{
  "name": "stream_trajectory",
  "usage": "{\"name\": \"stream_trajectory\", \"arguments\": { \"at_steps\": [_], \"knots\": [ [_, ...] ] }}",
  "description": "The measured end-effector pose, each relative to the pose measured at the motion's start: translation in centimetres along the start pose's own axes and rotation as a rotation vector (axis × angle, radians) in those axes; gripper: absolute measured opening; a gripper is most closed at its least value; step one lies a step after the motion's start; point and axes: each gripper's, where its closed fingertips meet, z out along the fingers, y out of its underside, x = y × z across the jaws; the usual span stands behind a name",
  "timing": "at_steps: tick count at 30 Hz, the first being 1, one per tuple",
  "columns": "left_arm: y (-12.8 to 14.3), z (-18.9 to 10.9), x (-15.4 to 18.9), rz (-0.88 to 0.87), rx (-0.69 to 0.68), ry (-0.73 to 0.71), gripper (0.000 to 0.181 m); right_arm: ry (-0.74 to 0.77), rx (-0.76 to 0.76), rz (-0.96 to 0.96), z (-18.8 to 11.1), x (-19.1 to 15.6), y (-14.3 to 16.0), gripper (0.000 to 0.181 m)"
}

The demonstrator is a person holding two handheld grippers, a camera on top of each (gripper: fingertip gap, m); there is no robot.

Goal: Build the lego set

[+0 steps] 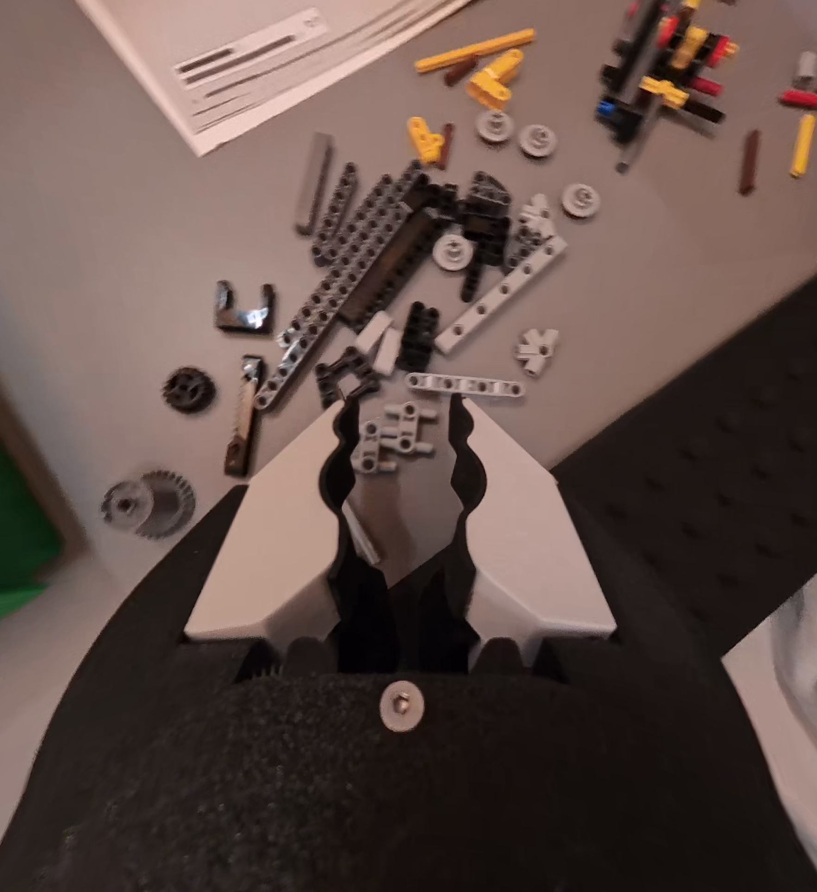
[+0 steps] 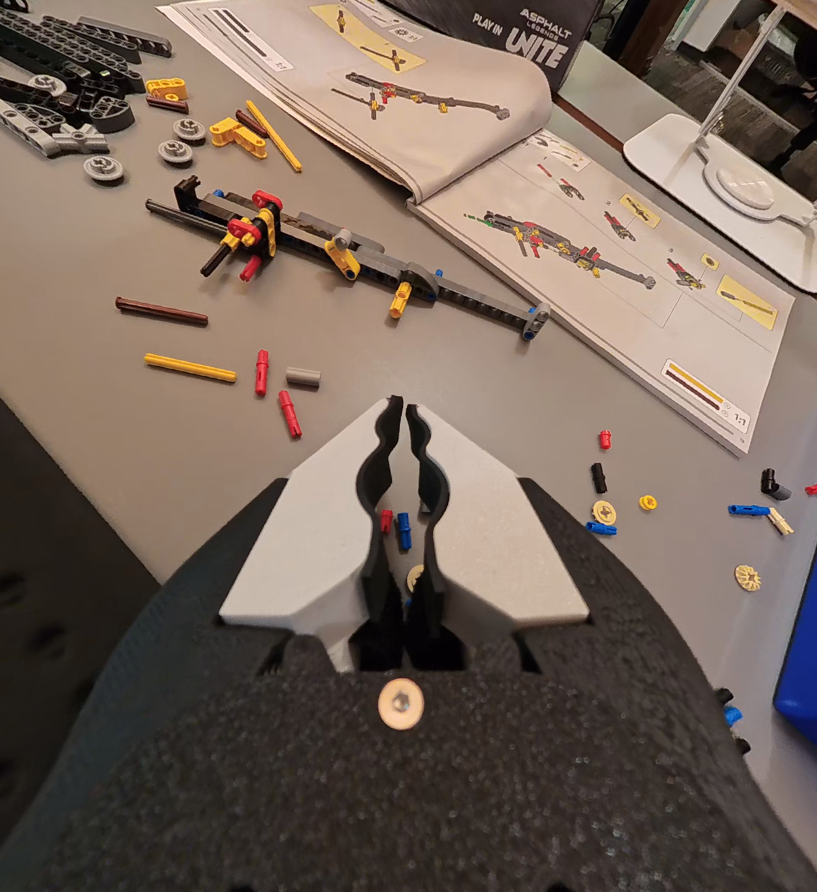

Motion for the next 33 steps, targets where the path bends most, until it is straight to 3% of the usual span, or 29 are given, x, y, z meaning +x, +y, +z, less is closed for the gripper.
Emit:
{"name": "stream_trajectory", "arguments": {
  "at_steps": [6,12,18,20,26,33],
  "knots": [
    [-0.7,1.7,0.4,0.13,-0.053,0.041,0.035,0.007,0.011,-0.007,-0.1,0.0,-0.2,0.002],
    [-0.9,1.6,-1.9,0.181,-0.09,-0.008,0.031,0.016,0.013,-0.001,-0.1,0.2,-0.2,0.002],
    [-0.8,1.6,-2.2,0.438,-0.161,0.098,0.028,0.007,0.012,-0.006,-0.1,0.0,-0.1,0.002],
    [-0.7,1.6,-2.2,0.438,-0.189,0.155,0.029,0.016,0.015,-0.006,-0.2,0.1,-0.2,0.002],
    [0.0,1.5,-3.5,0.446,-0.266,0.143,0.03,0.027,0.014,-0.003,-0.2,0.3,-0.2,0.002],
    [-0.4,2.2,-2.0,0.452,-0.214,0.166,0.03,0.015,0.003,-0.009,0.0,0.2,0.0,0.002]
  ]
}}
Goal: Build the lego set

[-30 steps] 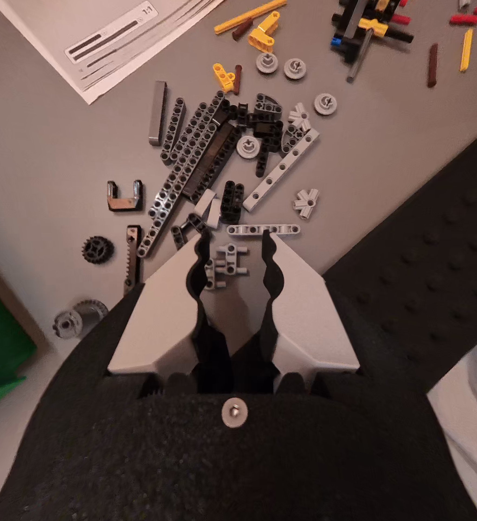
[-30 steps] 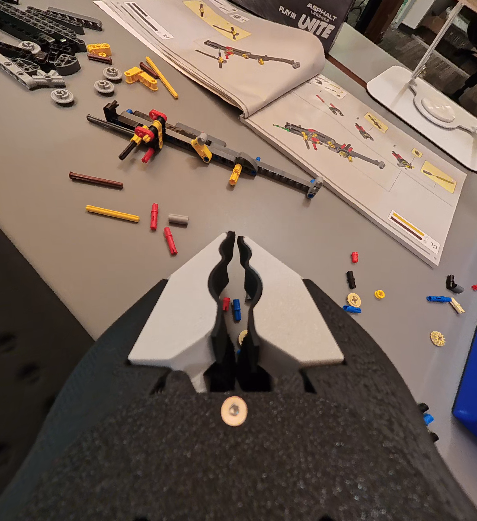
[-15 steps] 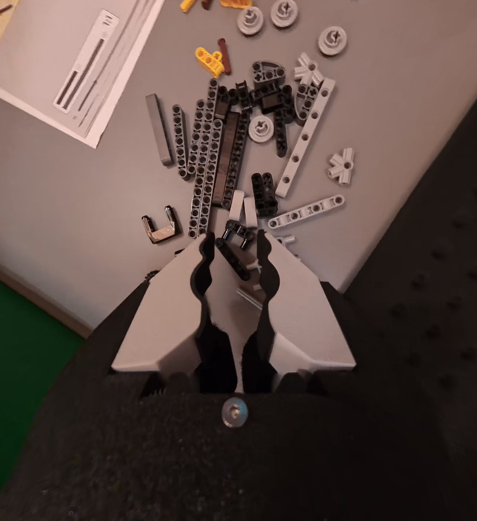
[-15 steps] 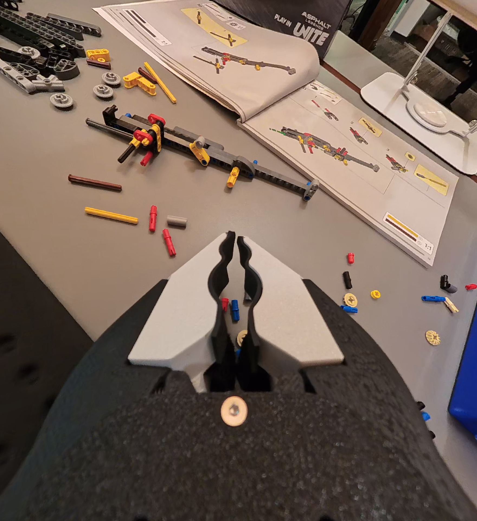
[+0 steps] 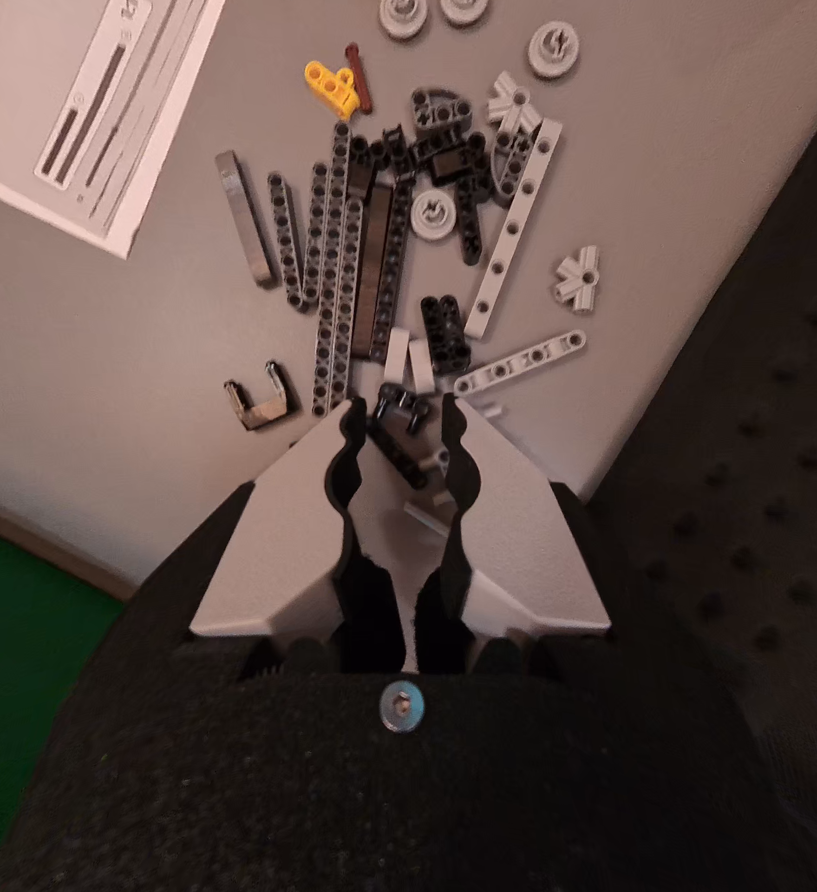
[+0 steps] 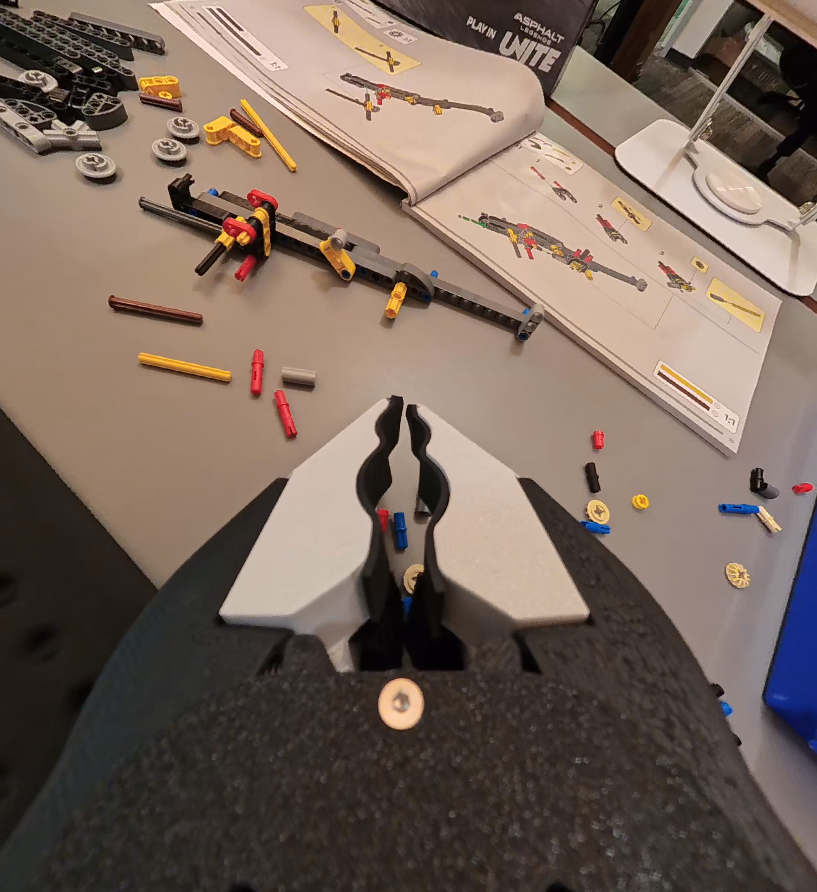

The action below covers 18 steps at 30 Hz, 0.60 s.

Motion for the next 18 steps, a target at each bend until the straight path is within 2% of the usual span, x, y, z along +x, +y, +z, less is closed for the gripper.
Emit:
{"name": "stream_trajectory", "arguments": {
  "at_steps": [5,7,13,16,18],
  "knots": [
    [-5.3,0.7,1.0,-0.03,0.155,0.075,0.031,0.0,0.011,0.002,-0.1,0.0,-0.1,0.002],
    [-6.5,1.0,1.7,-0.021,0.158,0.107,0.033,0.002,0.015,0.003,-0.2,0.0,-0.2,0.002],
    [-6.7,2.6,2.1,-0.034,0.086,0.044,0.03,0.006,0.018,-0.024,-0.3,-0.1,-0.2,0.002],
    [-6.3,0.8,1.2,-0.091,0.094,-0.031,0.029,0.0,0.024,-0.033,-0.3,-0.3,-0.3,0.002],
    [-5.7,-1.4,-0.2,-0.216,0.131,-0.097,0.028,-0.002,0.03,-0.034,-0.4,-0.3,-0.4,0.002]
  ]
}}
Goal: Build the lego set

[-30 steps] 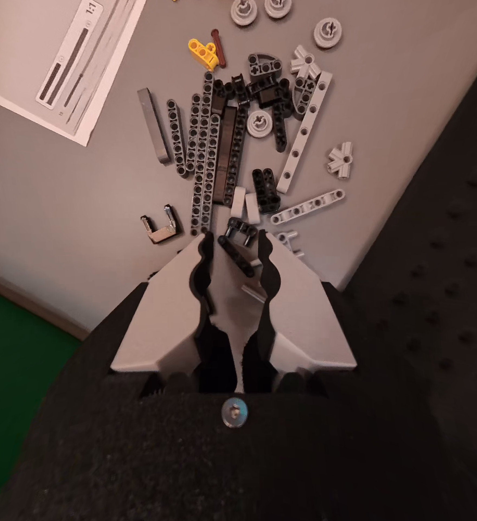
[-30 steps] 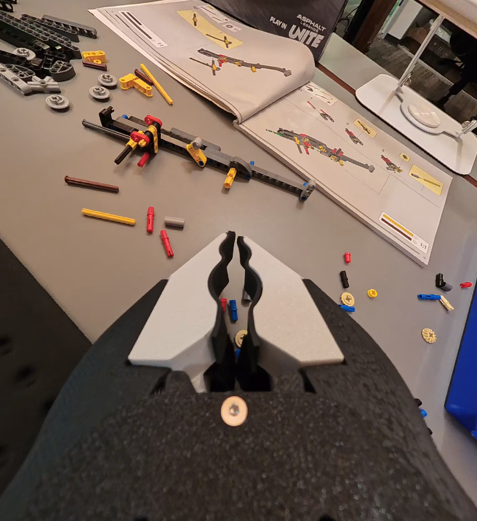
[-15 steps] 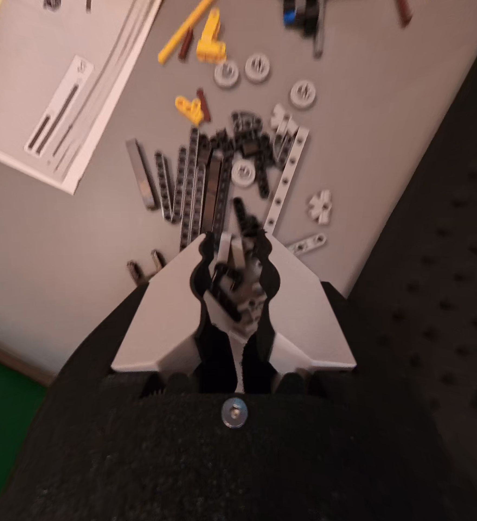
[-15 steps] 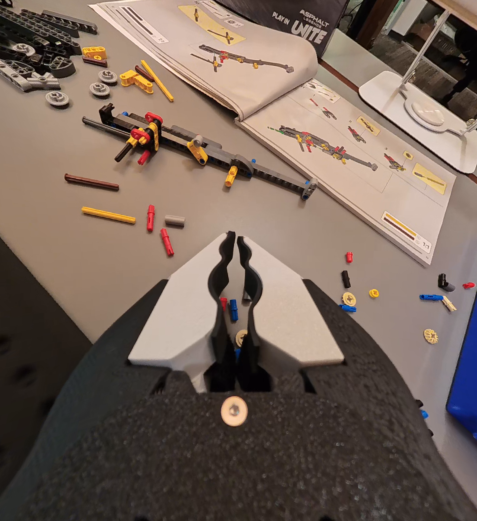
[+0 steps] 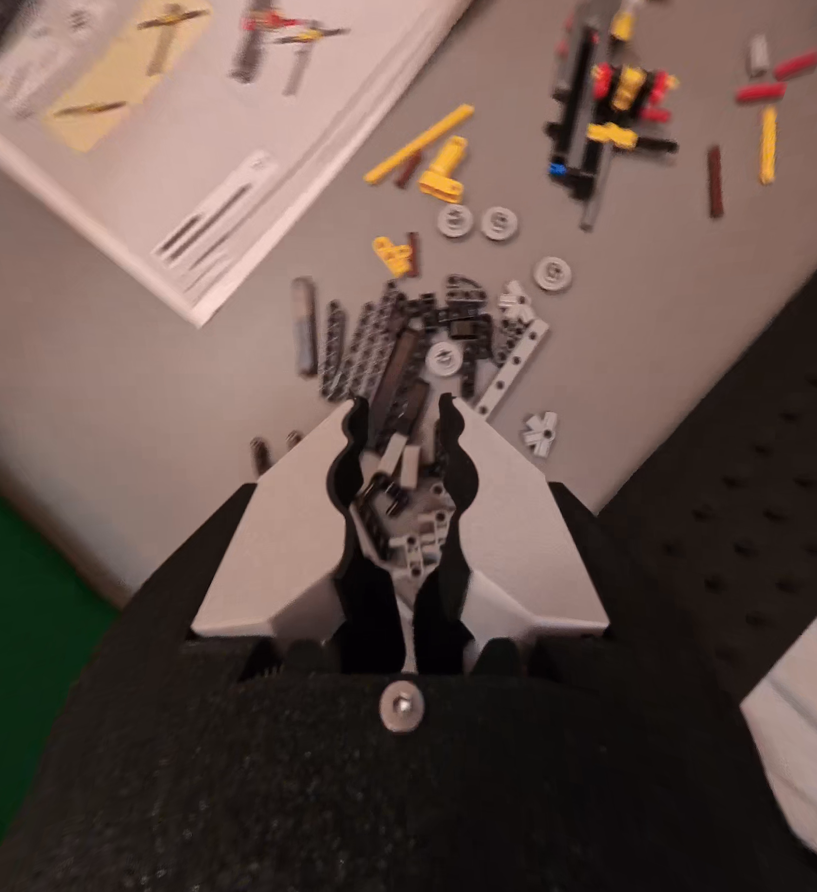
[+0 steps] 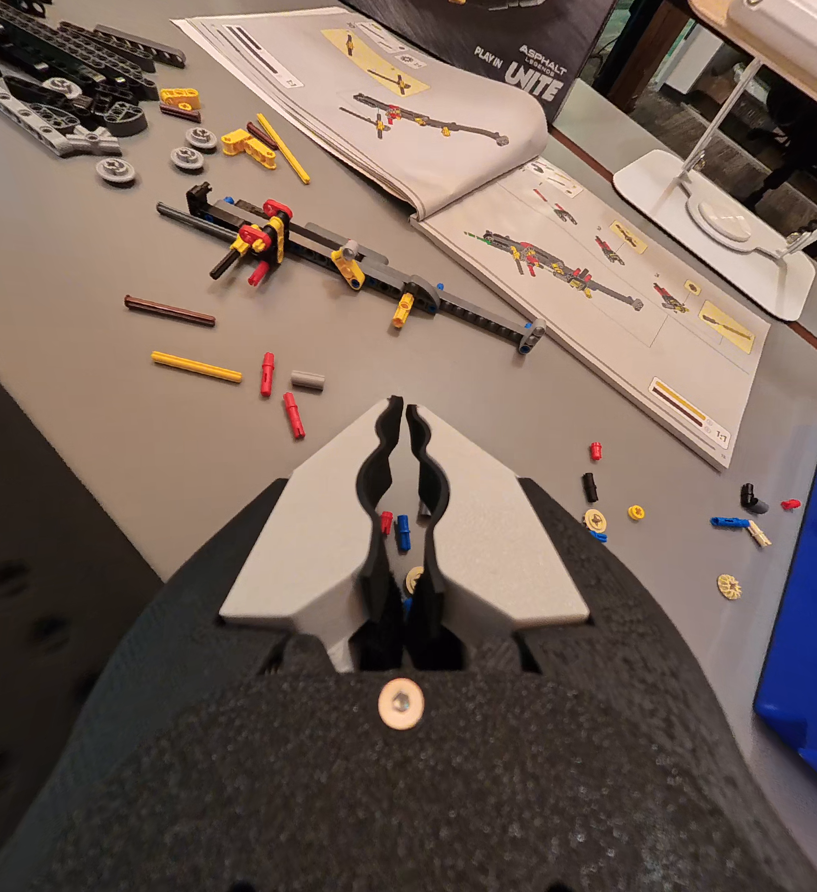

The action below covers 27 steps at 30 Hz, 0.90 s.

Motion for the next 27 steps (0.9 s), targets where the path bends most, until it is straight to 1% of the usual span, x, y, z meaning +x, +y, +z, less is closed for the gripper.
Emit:
{"name": "stream_trajectory", "arguments": {
  "at_steps": [1,3,7,10,12,14,17,20,22,24,27],
  "knots": [
    [0.3,-1.1,-0.8,-0.067,0.01,-0.04,0.028,-0.002,0.002,-0.002,0.0,0.0,0.0,0.002],
    [1.4,-2.6,-1.1,-0.159,0.018,-0.079,0.028,-0.005,0.0,-0.006,0.0,-0.1,0.0,0.002],
    [3.4,-3.0,0.0,-0.233,0.018,-0.178,0.029,-0.015,0.002,-0.017,0.0,-0.3,0.0,0.002],
    [2.9,-2.9,0.9,-0.338,0.131,-0.231,0.028,-0.012,0.02,-0.019,-0.2,-0.3,-0.3,0.002],
    [2.5,-2.3,1.8,-0.43,0.212,-0.233,0.028,-0.004,0.035,-0.021,-0.4,-0.2,-0.4,0.002],
    [2.4,-1.7,2.6,-0.489,0.276,-0.265,0.028,0.005,0.05,-0.028,-0.6,-0.2,-0.6,0.002],
    [3.2,-1.0,2.8,-0.472,0.283,-0.344,0.027,0.02,0.066,-0.053,-0.8,-0.3,-0.9,0.002],
    [2.4,-1.5,2.7,-0.433,0.325,-0.38,0.027,0.035,0.079,-0.088,-1.1,-0.6,-1.1,0.002],
    [2.4,-1.2,3.0,-0.426,0.323,-0.345,0.028,0.063,0.078,-0.104,-1.4,-0.5,-1.2,0.002],
    [2.4,-0.6,3.6,-0.425,0.303,-0.286,0.033,0.104,0.015,-0.081,-1.9,-0.4,-0.6,0.002],
    [2.3,-0.5,3.7,-0.44,0.314,-0.241,0.034,0.096,-0.105,0.091,-3.8,-1.0,1.5,0.006]
  ]
}}
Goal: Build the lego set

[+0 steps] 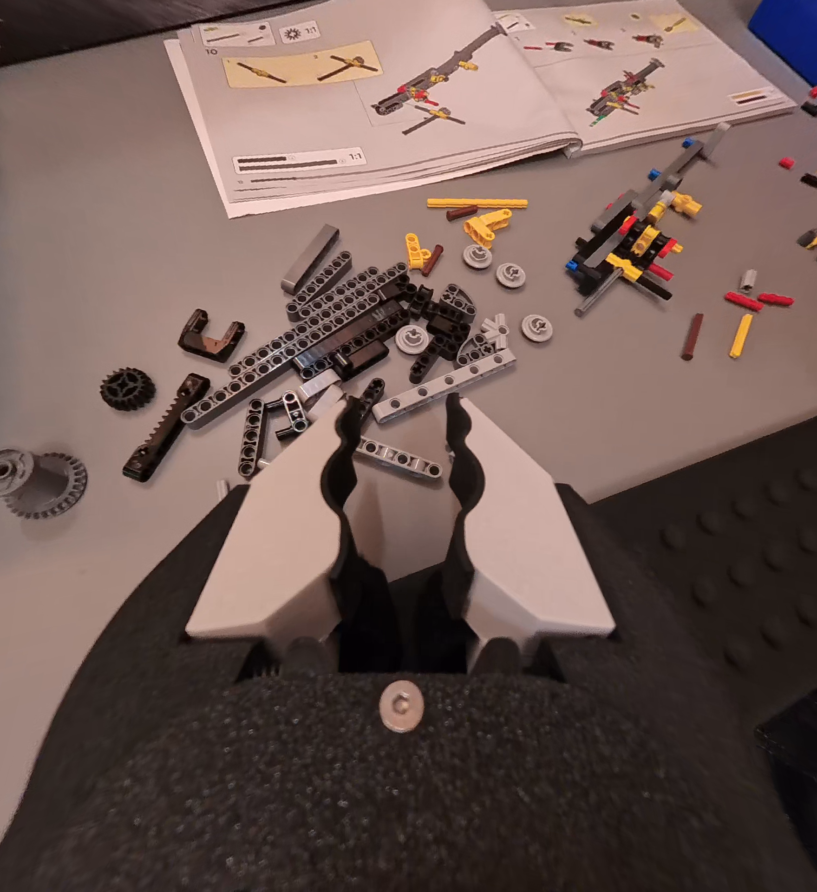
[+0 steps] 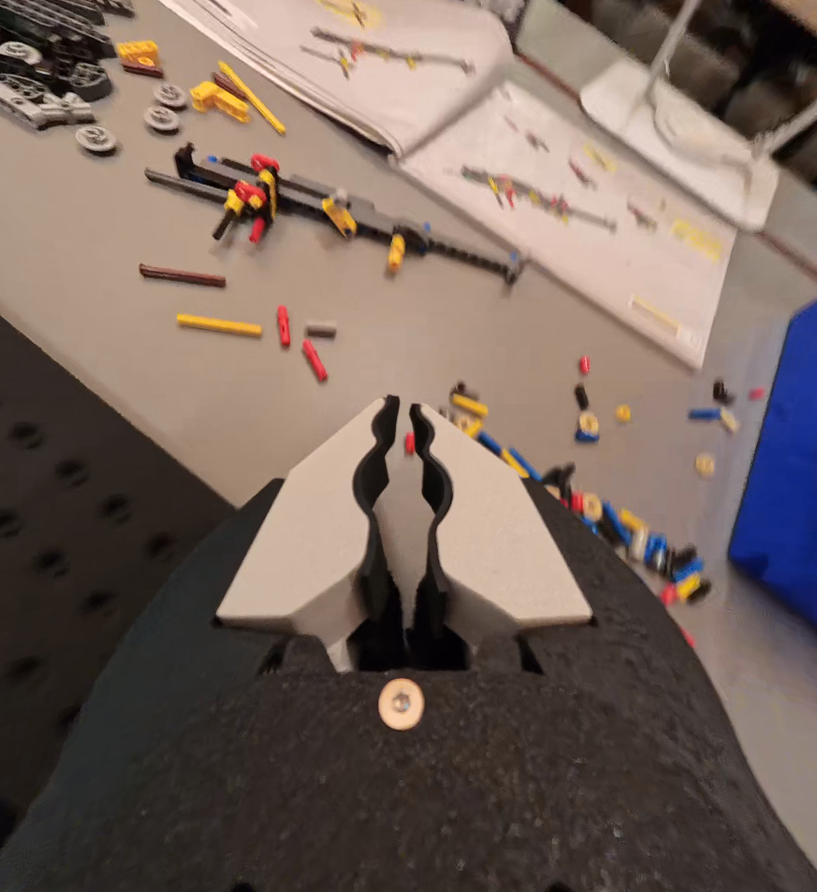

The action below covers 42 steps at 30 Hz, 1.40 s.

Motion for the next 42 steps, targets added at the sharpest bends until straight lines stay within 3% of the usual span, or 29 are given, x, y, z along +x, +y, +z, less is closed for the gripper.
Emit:
{"name": "stream_trajectory", "arguments": {
  "at_steps": [4,7,13,21,25,31,37,42],
  "knots": [
    [-0.2,-0.2,0.1,-0.008,0.019,0.018,0.034,0.175,0.037,0.191,-4.5,4.0,2.8,0.005],
    [0.1,0.1,0.3,0.036,0.003,-0.002,0.034,0.265,-0.001,0.306,-6.4,7.0,6.3,0.011],
    [0.4,0.3,0.6,0.068,-0.02,-0.001,0.034,0.242,0.058,0.43,-6.9,8.1,7.1,0.016],
    [0.4,0.3,0.2,0.056,-0.026,-0.025,0.034,0.196,-0.024,0.308,-5.6,6.7,6.4,0.02],
    [0.6,0.5,0.2,0.081,-0.04,-0.044,0.034,0.188,0.084,0.295,-4.0,5.8,2.3,0.023],
    [0.3,0.2,-0.2,0.045,-0.008,-0.051,0.032,-0.033,0.163,0.26,2.4,2.4,-4.3,0.023],
    [0.5,0.5,-0.7,0.006,-0.024,-0.054,0.027,-0.076,0.102,0.16,9.4,4.5,-6.2,0.027],
    [0.4,0.4,-0.8,0.021,-0.014,-0.072,0.023,-0.149,0.166,0.213,9.7,3.7,-7.0,0.027]
  ]
}}
